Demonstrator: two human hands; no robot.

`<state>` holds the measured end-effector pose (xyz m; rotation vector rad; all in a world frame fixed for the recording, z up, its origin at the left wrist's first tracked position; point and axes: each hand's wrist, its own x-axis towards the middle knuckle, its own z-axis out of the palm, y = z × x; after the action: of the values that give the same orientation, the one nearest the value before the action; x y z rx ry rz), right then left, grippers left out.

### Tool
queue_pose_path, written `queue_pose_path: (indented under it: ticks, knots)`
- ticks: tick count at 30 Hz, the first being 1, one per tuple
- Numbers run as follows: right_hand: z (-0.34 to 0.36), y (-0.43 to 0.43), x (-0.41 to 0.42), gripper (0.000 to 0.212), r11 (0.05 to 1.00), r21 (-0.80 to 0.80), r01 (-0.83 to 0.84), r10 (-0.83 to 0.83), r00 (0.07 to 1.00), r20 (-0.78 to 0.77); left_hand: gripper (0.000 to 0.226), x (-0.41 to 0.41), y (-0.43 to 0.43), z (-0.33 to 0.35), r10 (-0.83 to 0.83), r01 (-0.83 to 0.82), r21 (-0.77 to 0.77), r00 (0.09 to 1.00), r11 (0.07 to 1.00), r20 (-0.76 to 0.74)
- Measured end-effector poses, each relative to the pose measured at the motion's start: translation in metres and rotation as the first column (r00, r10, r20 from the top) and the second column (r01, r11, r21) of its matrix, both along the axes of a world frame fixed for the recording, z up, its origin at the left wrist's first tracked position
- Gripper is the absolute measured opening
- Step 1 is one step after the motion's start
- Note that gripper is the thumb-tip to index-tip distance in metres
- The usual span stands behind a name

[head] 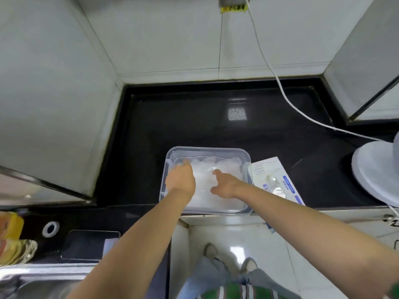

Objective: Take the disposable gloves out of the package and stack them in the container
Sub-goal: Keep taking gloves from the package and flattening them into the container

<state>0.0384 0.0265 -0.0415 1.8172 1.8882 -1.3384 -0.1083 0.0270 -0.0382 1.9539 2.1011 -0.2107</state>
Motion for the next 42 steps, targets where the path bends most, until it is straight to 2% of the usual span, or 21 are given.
queue_pose_path:
  ticks: [2,4,6,9,11,15,18,21,23,24,26,29,30,32,34,37,40,42]
  knots:
    - [-0.010,-0.001,-0.002,0.071,0.999,-0.036,0.008,-0.008,1.000,0.008,0.054,0.005,0.000,-0.002,-0.019,0.019,0.086,1.000,0.996,0.004]
    - [-0.016,0.000,-0.008,0.071,0.999,-0.048,0.015,-0.014,1.000,0.009,0.047,0.010,0.003,-0.003,-0.122,0.125,0.203,0.992,0.971,-0.026]
    - [-0.020,0.002,-0.010,0.072,0.998,-0.059,0.033,-0.033,0.999,0.000,0.040,0.015,0.005,-0.007,-0.210,0.201,0.205,0.978,0.958,0.020]
    - [-0.024,0.003,-0.009,0.074,0.993,-0.099,0.061,-0.063,0.998,-0.016,0.038,0.016,0.008,-0.019,-0.146,0.152,-0.077,0.986,0.985,0.085]
    - [-0.025,0.002,-0.006,0.075,0.992,-0.103,0.077,-0.080,0.996,-0.032,0.062,0.009,0.010,-0.033,-0.043,0.071,-0.248,0.993,0.966,0.114]
    - [-0.027,-0.001,0.001,0.073,0.989,-0.065,0.129,-0.133,0.990,-0.052,0.100,-0.003,0.010,-0.049,0.082,0.010,-0.439,0.978,0.899,0.191]
    - [-0.025,-0.002,0.000,0.072,0.981,-0.074,0.181,-0.186,0.981,-0.061,0.103,-0.004,0.009,-0.050,0.080,0.018,-0.510,0.982,0.860,0.170]
    - [-0.019,-0.001,0.003,0.056,0.985,-0.034,0.167,-0.169,0.982,-0.080,0.078,-0.001,0.008,-0.042,0.047,0.033,-0.445,0.984,0.895,0.169]
    - [-0.012,0.004,0.009,0.036,0.973,0.113,0.201,-0.182,0.970,-0.158,0.056,0.002,0.007,-0.032,0.024,0.025,-0.309,0.988,0.951,0.153]
    - [-0.007,0.007,0.012,0.026,0.946,0.189,0.264,-0.218,0.948,-0.233,0.044,0.004,0.006,-0.027,0.028,0.005,-0.205,0.988,0.979,0.154]
    - [0.009,0.008,0.025,0.021,0.856,0.321,0.406,-0.284,0.887,-0.365,0.027,0.014,0.004,-0.014,0.065,-0.062,-0.019,0.981,0.998,0.180]
    - [0.023,0.008,0.051,0.019,0.712,0.492,0.502,-0.311,0.853,-0.420,0.029,0.035,0.000,0.001,0.078,-0.104,0.120,0.975,0.987,0.207]
    - [0.025,0.006,0.064,0.019,0.690,0.510,0.514,-0.333,0.850,-0.408,0.028,0.047,-0.003,0.006,0.067,-0.105,0.152,0.970,0.983,0.234]
    - [0.022,-0.002,0.090,0.020,0.706,0.496,0.505,-0.389,0.862,-0.324,0.025,0.070,-0.009,0.018,0.023,-0.089,0.207,0.953,0.974,0.304]
    - [0.013,-0.014,0.119,0.022,0.791,0.455,0.410,-0.392,0.910,-0.138,0.021,0.097,-0.018,0.027,-0.022,-0.072,0.242,0.930,0.968,0.368]
    - [-0.003,-0.037,0.152,0.033,0.912,0.334,0.238,-0.289,0.951,0.113,0.016,0.137,-0.037,0.036,-0.098,-0.028,0.261,0.884,0.965,0.458]
    - [-0.016,-0.058,0.169,0.044,0.943,0.274,0.190,-0.233,0.964,0.131,0.014,0.168,-0.056,0.036,-0.173,0.044,0.259,0.849,0.965,0.499]
    - [-0.021,-0.066,0.173,0.038,0.939,0.305,0.159,-0.206,0.970,0.127,0.014,0.182,-0.067,0.032,-0.199,0.108,0.202,0.834,0.973,0.514]
